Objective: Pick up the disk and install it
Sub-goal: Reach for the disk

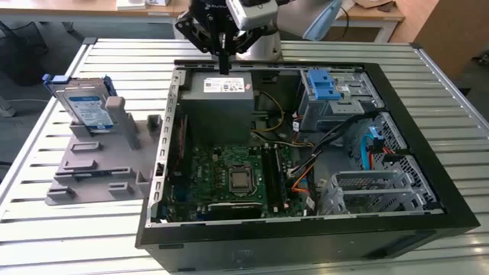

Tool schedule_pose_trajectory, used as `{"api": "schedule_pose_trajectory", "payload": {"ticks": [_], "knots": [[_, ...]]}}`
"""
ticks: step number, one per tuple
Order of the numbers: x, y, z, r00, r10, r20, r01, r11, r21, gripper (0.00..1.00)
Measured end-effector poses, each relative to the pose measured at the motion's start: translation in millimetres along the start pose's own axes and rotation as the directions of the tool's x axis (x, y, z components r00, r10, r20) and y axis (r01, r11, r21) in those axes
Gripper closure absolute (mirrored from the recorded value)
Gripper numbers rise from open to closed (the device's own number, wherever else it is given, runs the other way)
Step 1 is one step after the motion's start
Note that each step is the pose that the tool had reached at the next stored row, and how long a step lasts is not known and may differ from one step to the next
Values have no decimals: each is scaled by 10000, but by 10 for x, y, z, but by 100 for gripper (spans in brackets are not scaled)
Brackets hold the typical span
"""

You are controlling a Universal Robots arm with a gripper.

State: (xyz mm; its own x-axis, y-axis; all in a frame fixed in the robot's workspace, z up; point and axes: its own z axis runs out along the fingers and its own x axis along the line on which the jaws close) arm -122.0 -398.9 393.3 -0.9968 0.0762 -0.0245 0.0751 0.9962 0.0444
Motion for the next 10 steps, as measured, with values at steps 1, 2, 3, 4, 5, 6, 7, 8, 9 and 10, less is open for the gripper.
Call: {"api": "schedule_pose_trajectory", "payload": {"ticks": [1, 2, 3, 4, 5, 6, 7, 8, 9, 10], "knots": [[0, 0, 0, 10000, 0, 0, 0, 10000, 0, 89], [0, 0, 0, 10000, 0, 0, 0, 10000, 0, 89], [0, 0, 0, 10000, 0, 0, 0, 10000, 0, 89], [0, 0, 0, 10000, 0, 0, 0, 10000, 0, 89], [0, 0, 0, 10000, 0, 0, 0, 10000, 0, 89], [0, 0, 0, 10000, 0, 0, 0, 10000, 0, 89], [0, 0, 0, 10000, 0, 0, 0, 10000, 0, 89], [0, 0, 0, 10000, 0, 0, 0, 10000, 0, 89], [0, 0, 0, 10000, 1, 0, -1, 10000, 1, 89], [0, 0, 0, 10000, 0, 0, 0, 10000, 0, 89]]}}
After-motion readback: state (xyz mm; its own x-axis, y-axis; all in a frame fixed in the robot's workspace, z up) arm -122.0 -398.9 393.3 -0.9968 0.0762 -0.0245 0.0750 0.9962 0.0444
